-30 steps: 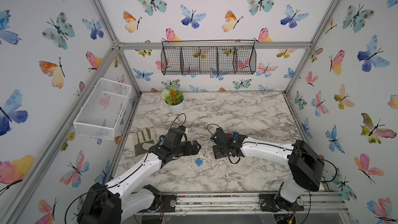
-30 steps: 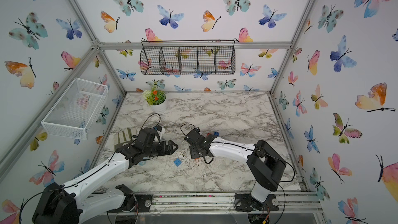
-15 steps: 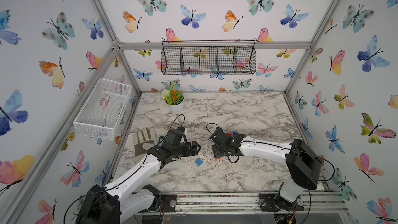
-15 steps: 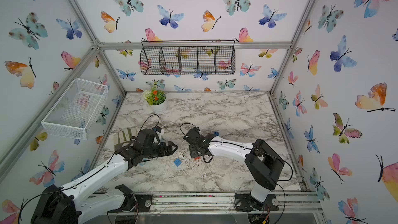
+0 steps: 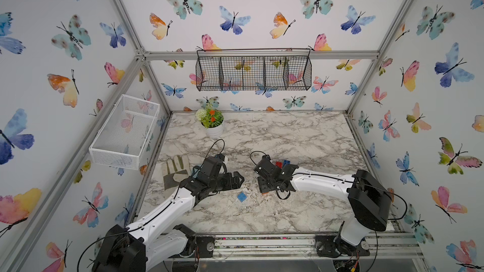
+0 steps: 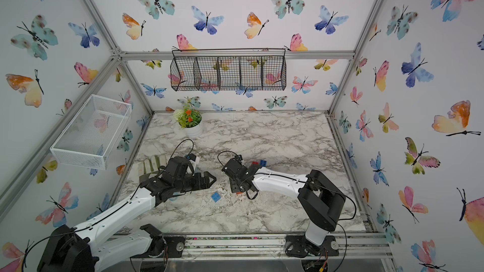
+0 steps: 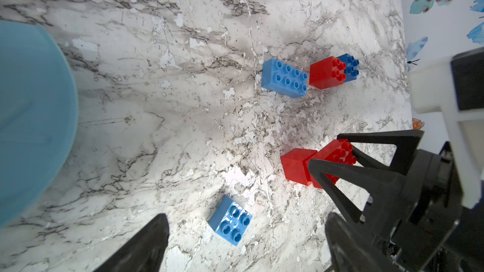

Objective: Assemble a giraffe with lego
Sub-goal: Assemble the lego brick with the lego brick.

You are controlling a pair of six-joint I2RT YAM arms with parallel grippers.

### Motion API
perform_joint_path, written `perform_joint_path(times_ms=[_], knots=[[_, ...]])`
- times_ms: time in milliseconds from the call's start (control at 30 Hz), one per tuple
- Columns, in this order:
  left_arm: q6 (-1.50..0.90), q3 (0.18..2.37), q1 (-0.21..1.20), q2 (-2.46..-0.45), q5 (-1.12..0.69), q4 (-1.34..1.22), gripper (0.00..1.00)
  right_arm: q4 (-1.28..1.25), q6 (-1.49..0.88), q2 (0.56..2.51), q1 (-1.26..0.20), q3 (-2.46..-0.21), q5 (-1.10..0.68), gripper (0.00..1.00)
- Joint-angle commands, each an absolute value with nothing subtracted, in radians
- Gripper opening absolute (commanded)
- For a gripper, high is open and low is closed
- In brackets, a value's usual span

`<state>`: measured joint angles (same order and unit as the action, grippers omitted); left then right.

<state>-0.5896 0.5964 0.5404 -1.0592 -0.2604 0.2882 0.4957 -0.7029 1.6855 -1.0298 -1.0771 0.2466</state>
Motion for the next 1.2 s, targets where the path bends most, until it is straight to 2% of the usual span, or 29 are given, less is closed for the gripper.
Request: perform_joint_path(times_ms=[0,1167], knots=[[-0.594,0.590,0.538,-1.045,-0.254,0.281,0.92,0.529,-0.714,1.672,-1.045,-1.034,0.257,0.54],[-0.606,0.595,0.537,-1.070,-0.253,0.284,0.92,0.557,-0.775,1.701,-1.062,-0.981,0.272,0.53]])
